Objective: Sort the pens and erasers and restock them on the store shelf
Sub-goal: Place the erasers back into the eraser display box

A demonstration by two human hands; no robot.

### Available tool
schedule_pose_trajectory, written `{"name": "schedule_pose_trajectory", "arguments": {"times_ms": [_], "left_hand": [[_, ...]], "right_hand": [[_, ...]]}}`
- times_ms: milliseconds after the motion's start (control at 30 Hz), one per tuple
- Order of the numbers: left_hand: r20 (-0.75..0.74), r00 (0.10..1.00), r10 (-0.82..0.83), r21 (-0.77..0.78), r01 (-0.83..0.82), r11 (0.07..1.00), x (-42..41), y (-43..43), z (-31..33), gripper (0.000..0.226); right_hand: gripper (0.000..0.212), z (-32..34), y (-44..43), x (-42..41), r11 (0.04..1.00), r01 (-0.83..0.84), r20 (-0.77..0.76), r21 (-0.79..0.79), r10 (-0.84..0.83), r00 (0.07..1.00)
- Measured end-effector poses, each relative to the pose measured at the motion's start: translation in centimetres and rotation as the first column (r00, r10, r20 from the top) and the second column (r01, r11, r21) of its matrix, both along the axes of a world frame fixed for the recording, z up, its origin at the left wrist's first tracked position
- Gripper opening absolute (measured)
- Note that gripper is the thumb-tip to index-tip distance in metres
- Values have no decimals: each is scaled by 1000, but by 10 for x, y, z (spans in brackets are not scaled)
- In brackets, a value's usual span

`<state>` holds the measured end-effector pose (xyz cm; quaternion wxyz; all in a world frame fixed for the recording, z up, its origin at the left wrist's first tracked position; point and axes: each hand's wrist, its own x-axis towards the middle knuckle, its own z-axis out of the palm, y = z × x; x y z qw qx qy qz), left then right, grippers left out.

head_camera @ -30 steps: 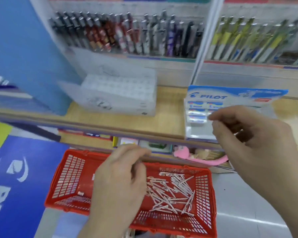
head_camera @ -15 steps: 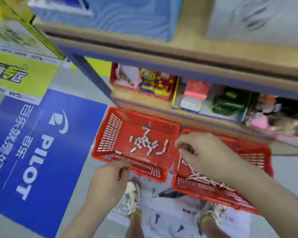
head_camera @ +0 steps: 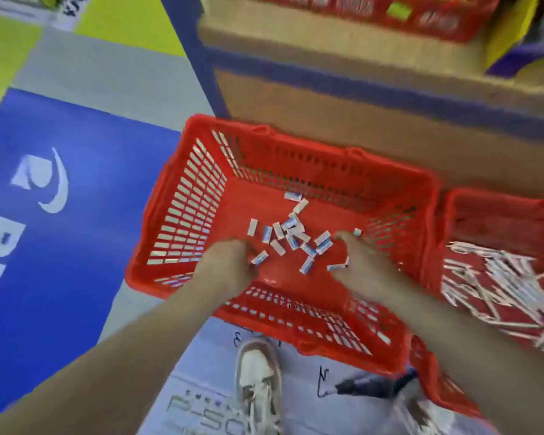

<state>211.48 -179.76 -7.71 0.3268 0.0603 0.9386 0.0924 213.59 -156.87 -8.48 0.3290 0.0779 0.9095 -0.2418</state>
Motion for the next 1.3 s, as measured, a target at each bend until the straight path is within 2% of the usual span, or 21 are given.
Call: {"name": "schedule_pose_trajectory", "arguments": {"times_ms": [67,133,200,267,400,533,600,667,700,733,767,800,867,900,967,1000,1067,1167,1233,1300], "left_hand": [[58,994,-90,-60,94,994,-13,8,-53,54],[55,978,-200,-97,205,974,-27,16,-96,71],[18,969,-245,-115,245,963,-41,22,-132,74],[-23,975,-220,-127,216,968,-51,25,-162,75],[-52,976,-212,-138,203,969,-62,24,-196,70],[-78,951,-298,-32,297,954,-66,20,-192,45],[-59,922,-382,-31,380,924,-68,18,-185,43],[-34,876,-481,-60,479,876,-70,17,-179,46],[-29,869,-494,-70,491,868,-72,15,-178,47],[-27,882,-470,-68,467,882,-73,15,-177,46],[-12,914,-406,-50,405,913,-75,15,-176,41],[17,949,-316,-18,316,949,-77,16,-174,31],[79,983,-168,35,166,986,-80,20,-171,11],[84,983,-165,45,161,986,-81,21,-172,8],[78,966,-247,24,245,969,-78,24,-174,16],[83,952,-293,-10,295,955,-75,26,-175,24],[106,925,-364,-105,374,921,-70,29,-178,45],[107,916,-386,-151,398,905,-66,33,-186,56],[111,928,-357,-122,369,922,-64,37,-187,46],[145,936,-320,-113,337,935,-67,39,-182,30]], "right_hand": [[71,-47,-3,-10,999,-5,12,33,4,1000],[79,-86,-6,-21,997,-46,19,62,45,999],[81,-117,-6,-31,983,-127,-7,132,129,992],[73,-139,-7,-37,940,-240,-29,242,254,967],[54,-164,-15,-40,897,-298,-70,325,337,939],[38,-170,-15,-41,900,-314,-91,301,355,930],[27,-168,-12,-48,949,-186,-83,254,213,974],[23,-161,-11,-58,989,133,1,61,-134,991],[22,-158,-13,-63,942,325,95,-82,-317,944],[17,-156,-15,-65,850,485,202,-206,-448,871],[8,-155,-18,-66,756,588,280,-286,-521,806],[3,-155,-19,-68,716,621,282,-317,-554,783],[16,-160,-19,-67,776,566,190,-279,-533,824],[16,-162,-19,-66,827,510,158,-237,-485,860],[10,-162,-20,-61,927,349,129,-140,-332,934],[16,-162,-20,-57,969,235,111,-69,-227,968],[29,-167,-22,-48,996,61,64,73,-65,996],[28,-174,-30,-36,986,1,-4,168,0,1000],[23,-179,-34,-36,982,-2,-21,191,6,1000],[26,-177,-35,-41,987,60,13,150,-63,998]]}}
